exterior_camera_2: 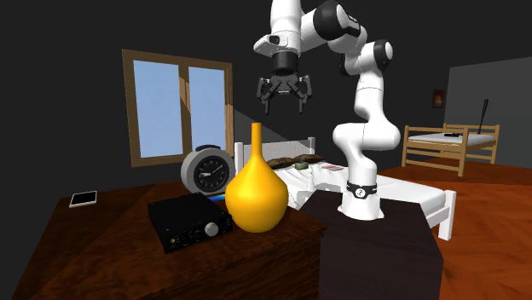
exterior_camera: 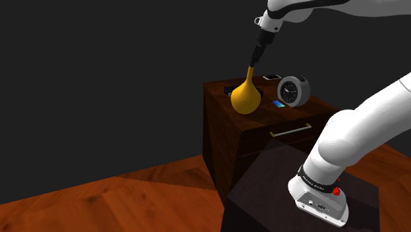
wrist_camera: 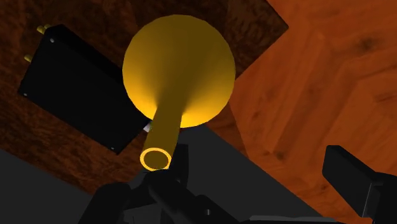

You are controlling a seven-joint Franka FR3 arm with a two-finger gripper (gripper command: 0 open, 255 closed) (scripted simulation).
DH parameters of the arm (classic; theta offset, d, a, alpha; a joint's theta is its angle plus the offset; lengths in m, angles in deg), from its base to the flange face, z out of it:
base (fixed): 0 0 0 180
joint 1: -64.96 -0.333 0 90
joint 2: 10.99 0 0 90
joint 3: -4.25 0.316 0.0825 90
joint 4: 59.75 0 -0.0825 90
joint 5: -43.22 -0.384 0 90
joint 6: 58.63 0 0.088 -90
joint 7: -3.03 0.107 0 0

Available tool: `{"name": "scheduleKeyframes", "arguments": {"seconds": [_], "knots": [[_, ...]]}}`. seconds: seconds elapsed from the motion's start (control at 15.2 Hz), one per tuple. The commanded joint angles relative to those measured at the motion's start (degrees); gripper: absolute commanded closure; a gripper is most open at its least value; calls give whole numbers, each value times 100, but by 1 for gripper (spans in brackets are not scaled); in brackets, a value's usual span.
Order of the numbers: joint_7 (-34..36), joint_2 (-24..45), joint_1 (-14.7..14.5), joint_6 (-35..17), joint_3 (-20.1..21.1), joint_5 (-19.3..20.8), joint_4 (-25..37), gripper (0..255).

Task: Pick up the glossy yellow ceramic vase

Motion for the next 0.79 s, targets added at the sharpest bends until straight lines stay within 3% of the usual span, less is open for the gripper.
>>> {"name": "scheduleKeyframes", "arguments": {"seconds": [0.0,0.26,0.73], "knots": [[-302,327,-6,-142,-222,-69,229,0],[-873,1009,-26,-342,-620,-334,747,0],[-959,1046,-14,-873,-651,-368,244,0]]}}
